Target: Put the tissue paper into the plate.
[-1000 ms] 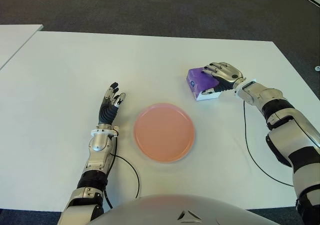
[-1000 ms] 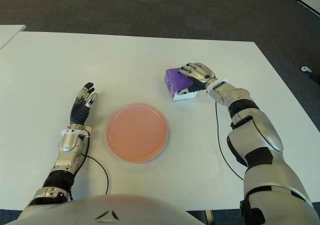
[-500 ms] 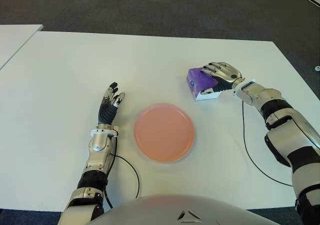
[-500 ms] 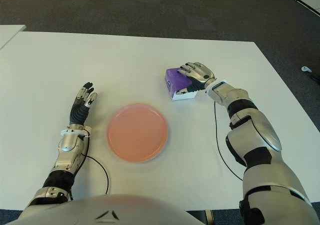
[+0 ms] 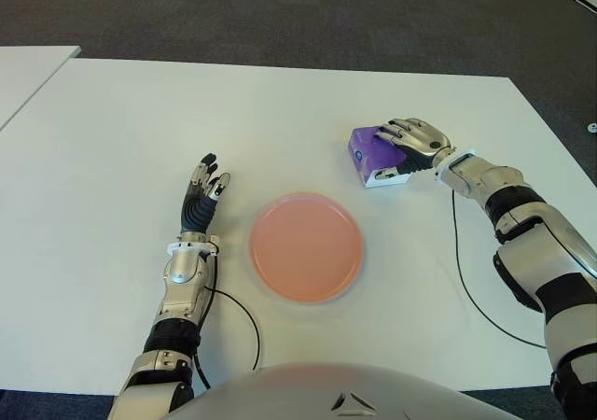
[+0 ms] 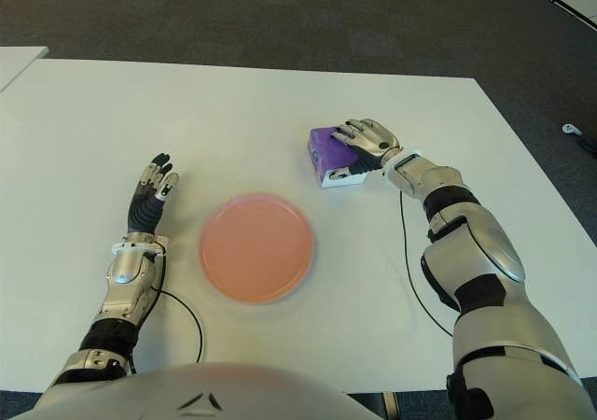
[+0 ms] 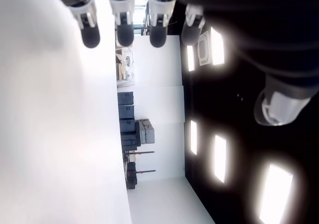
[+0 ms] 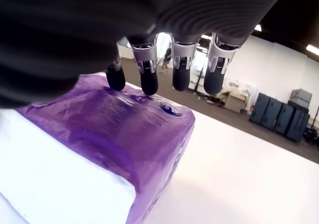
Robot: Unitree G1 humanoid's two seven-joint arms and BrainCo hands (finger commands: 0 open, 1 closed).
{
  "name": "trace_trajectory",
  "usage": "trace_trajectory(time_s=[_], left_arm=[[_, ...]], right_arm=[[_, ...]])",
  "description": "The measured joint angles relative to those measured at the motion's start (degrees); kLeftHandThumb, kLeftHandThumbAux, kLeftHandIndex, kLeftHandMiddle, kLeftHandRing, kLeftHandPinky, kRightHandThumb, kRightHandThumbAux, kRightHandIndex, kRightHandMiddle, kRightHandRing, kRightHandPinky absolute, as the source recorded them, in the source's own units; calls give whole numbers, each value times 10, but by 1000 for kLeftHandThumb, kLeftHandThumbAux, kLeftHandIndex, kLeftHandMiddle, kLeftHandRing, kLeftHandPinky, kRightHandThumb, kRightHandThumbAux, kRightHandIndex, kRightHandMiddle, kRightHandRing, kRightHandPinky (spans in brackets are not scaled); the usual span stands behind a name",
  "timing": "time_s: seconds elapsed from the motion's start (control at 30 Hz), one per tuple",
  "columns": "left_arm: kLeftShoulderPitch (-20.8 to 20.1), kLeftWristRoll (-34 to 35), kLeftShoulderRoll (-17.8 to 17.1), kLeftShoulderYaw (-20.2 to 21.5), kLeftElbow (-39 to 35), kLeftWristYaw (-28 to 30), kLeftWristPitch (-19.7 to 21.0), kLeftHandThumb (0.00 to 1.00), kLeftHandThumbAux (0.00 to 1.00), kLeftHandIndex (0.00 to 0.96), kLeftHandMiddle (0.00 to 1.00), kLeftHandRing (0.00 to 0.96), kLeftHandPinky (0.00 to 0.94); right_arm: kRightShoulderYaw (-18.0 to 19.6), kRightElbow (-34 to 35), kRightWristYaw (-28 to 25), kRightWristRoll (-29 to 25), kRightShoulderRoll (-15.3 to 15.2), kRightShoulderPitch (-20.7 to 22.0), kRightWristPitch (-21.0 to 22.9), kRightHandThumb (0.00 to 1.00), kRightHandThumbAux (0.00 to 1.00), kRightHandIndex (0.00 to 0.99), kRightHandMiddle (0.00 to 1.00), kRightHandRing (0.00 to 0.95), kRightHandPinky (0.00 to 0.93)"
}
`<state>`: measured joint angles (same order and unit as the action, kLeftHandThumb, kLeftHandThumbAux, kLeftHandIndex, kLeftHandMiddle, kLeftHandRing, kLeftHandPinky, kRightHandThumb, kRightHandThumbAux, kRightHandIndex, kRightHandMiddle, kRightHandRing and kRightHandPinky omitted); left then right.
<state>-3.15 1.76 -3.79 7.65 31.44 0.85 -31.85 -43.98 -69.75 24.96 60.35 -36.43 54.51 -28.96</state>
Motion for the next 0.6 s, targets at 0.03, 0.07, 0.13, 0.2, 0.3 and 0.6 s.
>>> trace_trajectory(time_s=[0.03,0.07,0.13,0.2,0.3,0.6], left_arm=[[0,0,0,0,0,0,0,0,444,0,0,0,0],[0,0,0,0,1,0,-1,0,444,0,0,0,0],[0,1,0,0,1,0,-1,0,445,0,0,0,0],[0,1,0,0,1,0,-2,0,446,0,0,0,0],[0,5,0,0,1,2,-2,0,450,0,0,0,0],[2,6,-1,1,1,3,-3,0,450,0,0,0,0]], right_arm=[[0,0,-1,0,0,0,0,360,188,0,0,0,0],[0,0,-1,0,0,0,0,362,189,0,0,0,0],[-1,1,-1,0,0,-1,0,366,192,0,0,0,0],[-1,1,-1,-1,0,-2,0,371,195,0,0,0,0],[-1,2,-1,-1,0,-7,0,382,198,0,0,0,0],[-2,8,1,-4,3,-32,2,413,202,0,0,0,0]])
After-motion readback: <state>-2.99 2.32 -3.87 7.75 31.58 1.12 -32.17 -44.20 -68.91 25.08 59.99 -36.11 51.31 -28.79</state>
